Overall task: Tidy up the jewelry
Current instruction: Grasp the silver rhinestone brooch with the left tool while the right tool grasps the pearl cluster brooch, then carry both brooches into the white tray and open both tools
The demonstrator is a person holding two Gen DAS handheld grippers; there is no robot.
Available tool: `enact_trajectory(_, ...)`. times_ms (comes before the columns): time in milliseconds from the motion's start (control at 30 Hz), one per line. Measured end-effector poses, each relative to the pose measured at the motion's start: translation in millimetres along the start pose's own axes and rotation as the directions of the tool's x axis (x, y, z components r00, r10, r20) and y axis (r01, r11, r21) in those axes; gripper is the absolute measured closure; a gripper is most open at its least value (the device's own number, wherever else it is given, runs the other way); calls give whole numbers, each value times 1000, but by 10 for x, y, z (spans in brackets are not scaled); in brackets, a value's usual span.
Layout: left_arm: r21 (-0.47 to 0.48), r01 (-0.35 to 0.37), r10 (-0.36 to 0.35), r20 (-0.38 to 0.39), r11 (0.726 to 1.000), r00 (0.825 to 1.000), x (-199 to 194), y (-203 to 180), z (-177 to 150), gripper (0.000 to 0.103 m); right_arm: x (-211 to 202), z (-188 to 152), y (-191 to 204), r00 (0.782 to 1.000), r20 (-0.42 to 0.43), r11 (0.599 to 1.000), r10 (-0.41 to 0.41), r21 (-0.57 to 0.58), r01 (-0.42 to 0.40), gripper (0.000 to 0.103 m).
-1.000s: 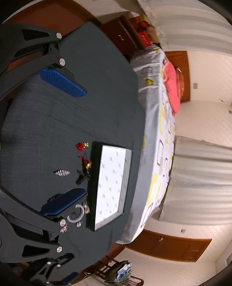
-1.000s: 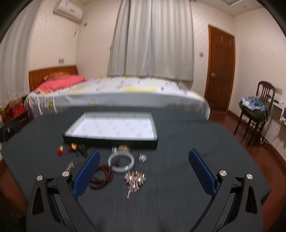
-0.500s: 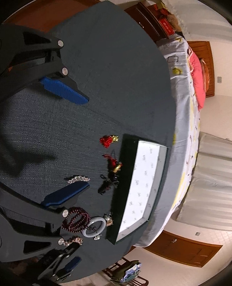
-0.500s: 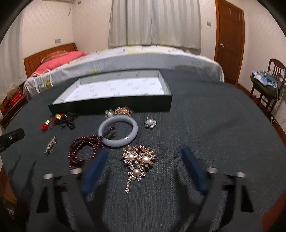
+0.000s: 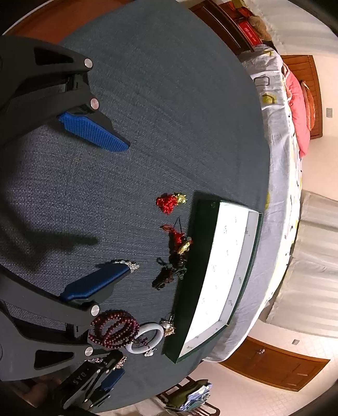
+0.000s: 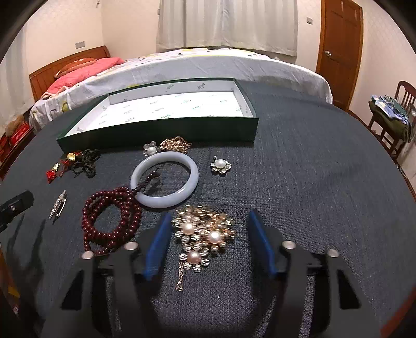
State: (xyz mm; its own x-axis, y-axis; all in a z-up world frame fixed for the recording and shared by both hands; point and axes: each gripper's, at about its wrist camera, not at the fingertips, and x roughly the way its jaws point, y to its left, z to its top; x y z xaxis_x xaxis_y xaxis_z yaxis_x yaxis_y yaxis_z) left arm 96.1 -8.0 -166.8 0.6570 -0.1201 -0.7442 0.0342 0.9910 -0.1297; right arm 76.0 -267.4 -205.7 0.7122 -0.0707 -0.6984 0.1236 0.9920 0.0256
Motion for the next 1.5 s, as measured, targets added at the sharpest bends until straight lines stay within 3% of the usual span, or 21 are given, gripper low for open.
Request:
enact_trajectory(133, 7, 3, -3, -2, 1000, 1000, 7, -22, -6, 18, -32, -22, -19, 1000, 7, 1000, 11, 1, -11, 56)
enact_trajectory(667, 93, 33, -32, -10, 995, 999, 67, -357, -19, 18, -197, -4, -134, 999, 47, 1000, 24, 13, -25, 56)
enact_trajectory(900, 151, 39, -31, -55, 988, 998, 257, -540, -88, 41, -235, -49, -206, 997, 51, 998, 55, 37, -57, 56)
enact_trajectory(1033, 183, 20, -13, -42, 983, 999, 304, -588, -95, 48, -234, -53, -227, 996, 50, 997, 67, 46, -69, 56)
enact_trajectory(1100, 191, 30, -24, -35, 981, 999, 314, -599, -87, 60, -228, -53, -227, 996, 49, 996, 71, 49, -74, 56)
enact_trajectory(1200, 204, 36, -31, -29, 978, 999, 332, -611, -81, 71, -218, -57, -223, 996, 45, 996, 73, 47, -75, 56)
enact_trajectory(1500, 208, 41, -38, -21, 977, 999, 301, -615, -130, 89, -191, -76, -193, 996, 37, 996, 77, 39, -78, 56)
